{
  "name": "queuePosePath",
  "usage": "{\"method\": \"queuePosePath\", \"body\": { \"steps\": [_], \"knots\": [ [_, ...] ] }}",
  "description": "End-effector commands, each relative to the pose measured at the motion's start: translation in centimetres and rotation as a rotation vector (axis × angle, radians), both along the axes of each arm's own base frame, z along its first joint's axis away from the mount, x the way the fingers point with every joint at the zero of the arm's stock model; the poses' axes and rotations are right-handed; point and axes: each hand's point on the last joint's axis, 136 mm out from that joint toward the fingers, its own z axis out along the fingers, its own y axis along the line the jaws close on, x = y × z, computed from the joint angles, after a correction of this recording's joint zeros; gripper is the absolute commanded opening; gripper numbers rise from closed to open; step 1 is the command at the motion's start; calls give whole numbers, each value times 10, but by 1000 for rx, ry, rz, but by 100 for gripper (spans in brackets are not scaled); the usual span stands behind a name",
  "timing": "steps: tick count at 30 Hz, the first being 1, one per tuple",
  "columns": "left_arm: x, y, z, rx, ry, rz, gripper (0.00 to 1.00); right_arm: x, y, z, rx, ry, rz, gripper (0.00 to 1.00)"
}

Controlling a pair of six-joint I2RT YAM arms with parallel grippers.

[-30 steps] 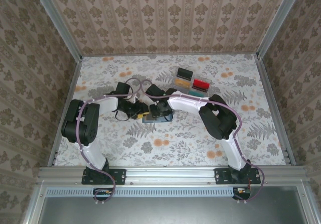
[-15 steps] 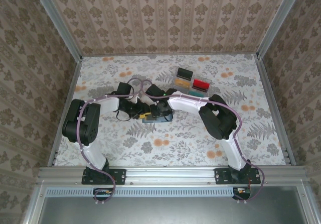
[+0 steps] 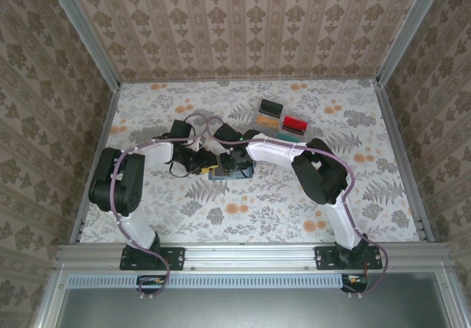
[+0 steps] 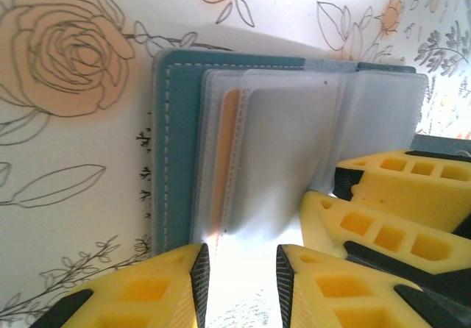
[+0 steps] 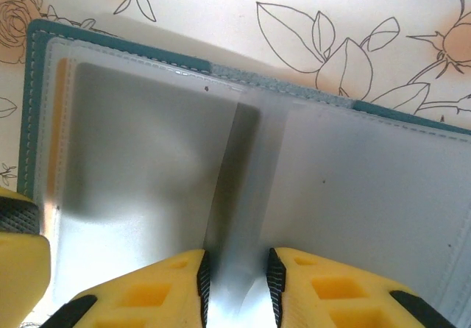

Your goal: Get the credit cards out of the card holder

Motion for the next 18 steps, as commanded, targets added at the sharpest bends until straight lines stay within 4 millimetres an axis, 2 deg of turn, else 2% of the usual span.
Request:
{"method": "queuePosePath", "body": {
  "steps": [1,13,18],
  "knots": [
    [-2,5,1,36,-7,-15,33,-27,-41,-62,-177,136,-26,31],
    [-1,-9,-1,15,4,-53,33,-28,-38,-62,-152,143,-23,31],
    [-2,-6,-9,42,20,-40,33,-28,-38,-62,-141,148,-26,31]
  ]
}}
